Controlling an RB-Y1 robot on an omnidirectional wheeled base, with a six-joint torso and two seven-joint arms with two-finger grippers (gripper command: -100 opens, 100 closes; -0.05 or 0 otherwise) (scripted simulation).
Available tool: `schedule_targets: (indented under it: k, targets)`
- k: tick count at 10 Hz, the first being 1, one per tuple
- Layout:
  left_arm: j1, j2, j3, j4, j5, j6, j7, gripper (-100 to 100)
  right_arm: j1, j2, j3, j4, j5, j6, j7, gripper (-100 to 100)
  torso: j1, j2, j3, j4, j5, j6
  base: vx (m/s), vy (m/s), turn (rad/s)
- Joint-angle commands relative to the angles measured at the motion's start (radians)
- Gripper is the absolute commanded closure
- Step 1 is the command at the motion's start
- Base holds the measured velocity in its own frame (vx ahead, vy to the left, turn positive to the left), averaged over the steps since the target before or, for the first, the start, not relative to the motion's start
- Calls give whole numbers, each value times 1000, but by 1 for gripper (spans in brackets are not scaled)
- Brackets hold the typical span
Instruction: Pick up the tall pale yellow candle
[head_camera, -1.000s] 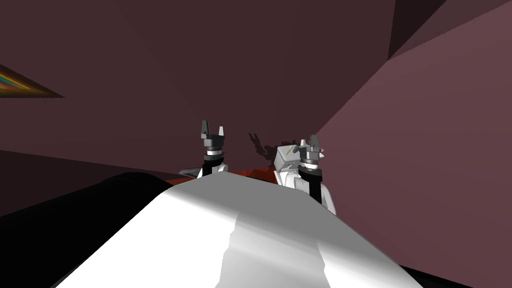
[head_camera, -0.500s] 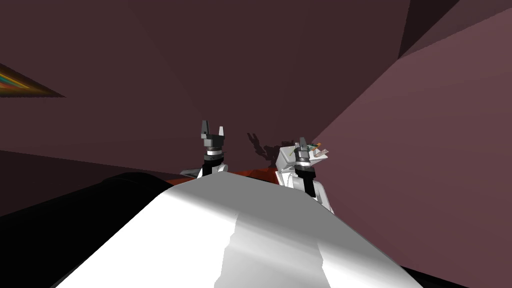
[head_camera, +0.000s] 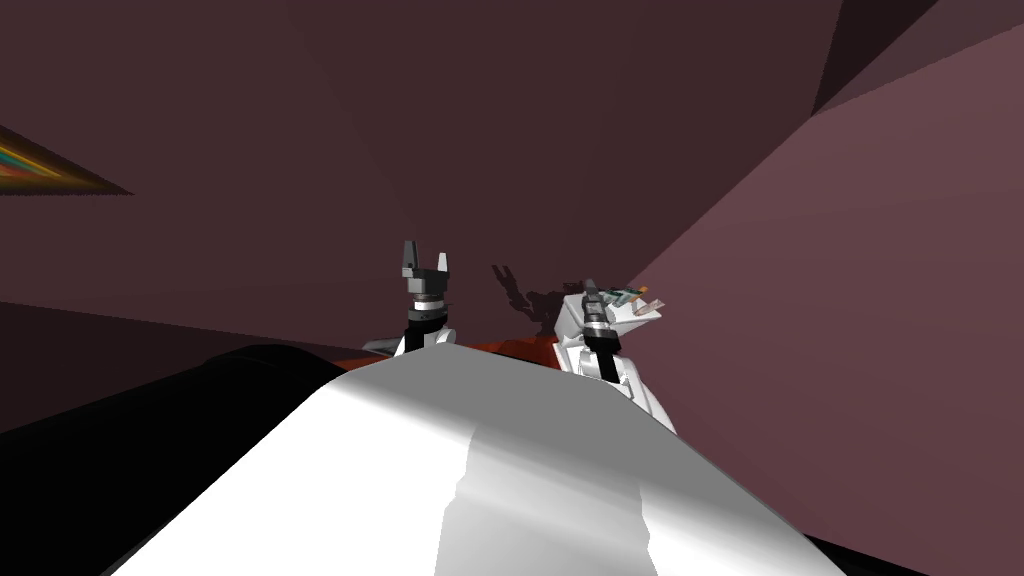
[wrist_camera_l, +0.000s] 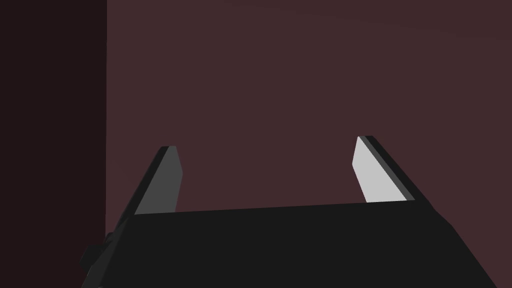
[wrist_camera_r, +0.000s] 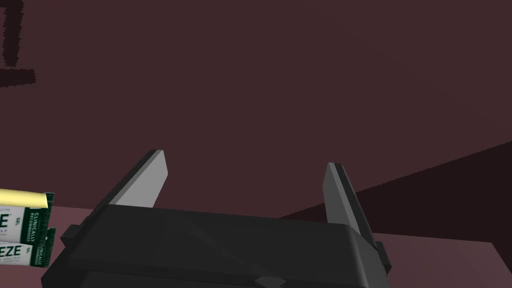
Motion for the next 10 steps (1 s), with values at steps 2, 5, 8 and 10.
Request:
schedule_targets:
  k: [2, 5, 8, 10]
  targets:
    - [0, 0, 0, 0, 0, 0, 0, 0, -20, -2, 13, 49, 70, 62, -14, -100, -1, 0, 0, 0, 0, 0, 13, 52, -2]
    - [0, 0, 0, 0, 0, 0, 0, 0, -32, -7, 22, 78, 138, 105, -25, -100, -1, 0, 0, 0, 0, 0, 13, 47, -6]
    - [0, 0, 0, 0, 0, 0, 0, 0, -58, -16, 40, 137, 227, 184, -45, -100, -1, 0, 0, 0, 0, 0, 13, 47, -13]
    - [0, 0, 0, 0, 0, 0, 0, 0, -71, -21, 50, 166, 283, 227, -56, -100, -2, -1, 0, 0, 0, 0, 13, 38, -16]
